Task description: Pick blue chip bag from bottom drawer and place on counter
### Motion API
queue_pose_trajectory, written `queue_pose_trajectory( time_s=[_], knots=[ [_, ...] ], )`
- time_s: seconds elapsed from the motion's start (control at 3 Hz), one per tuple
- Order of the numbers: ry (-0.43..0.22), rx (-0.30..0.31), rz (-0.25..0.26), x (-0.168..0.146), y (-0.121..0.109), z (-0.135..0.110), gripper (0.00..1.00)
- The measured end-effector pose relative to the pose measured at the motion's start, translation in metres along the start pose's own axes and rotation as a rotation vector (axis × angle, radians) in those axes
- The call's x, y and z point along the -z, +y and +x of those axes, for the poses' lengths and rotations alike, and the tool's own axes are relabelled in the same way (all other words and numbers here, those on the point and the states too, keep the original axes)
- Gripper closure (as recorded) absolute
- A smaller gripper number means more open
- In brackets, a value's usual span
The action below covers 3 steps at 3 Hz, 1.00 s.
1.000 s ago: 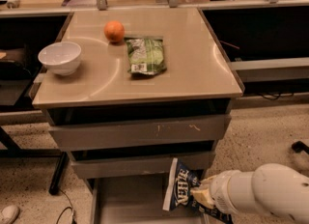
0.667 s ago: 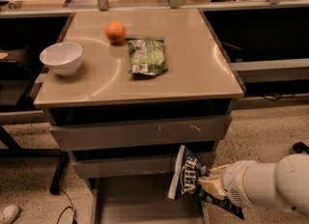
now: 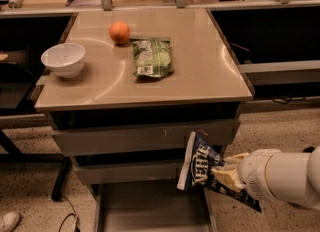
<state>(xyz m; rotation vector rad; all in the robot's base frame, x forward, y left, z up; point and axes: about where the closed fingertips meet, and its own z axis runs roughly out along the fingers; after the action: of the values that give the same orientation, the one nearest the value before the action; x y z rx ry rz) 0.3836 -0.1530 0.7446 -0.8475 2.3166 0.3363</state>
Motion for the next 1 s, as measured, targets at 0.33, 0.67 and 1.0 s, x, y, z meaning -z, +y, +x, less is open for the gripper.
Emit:
queue_pose_trajectory(
  time_s=[0.33,0.67,1.0],
  knots=[
    [-0.028,0.023,0.026,0.019,-0.001,-0.018,1.0],
    [-0.074,0.079,0.074,0.051,-0.006,-0.058,1.0],
    [-0.111,0.123,0.116,0.076,-0.022,-0.105,1.0]
  ],
)
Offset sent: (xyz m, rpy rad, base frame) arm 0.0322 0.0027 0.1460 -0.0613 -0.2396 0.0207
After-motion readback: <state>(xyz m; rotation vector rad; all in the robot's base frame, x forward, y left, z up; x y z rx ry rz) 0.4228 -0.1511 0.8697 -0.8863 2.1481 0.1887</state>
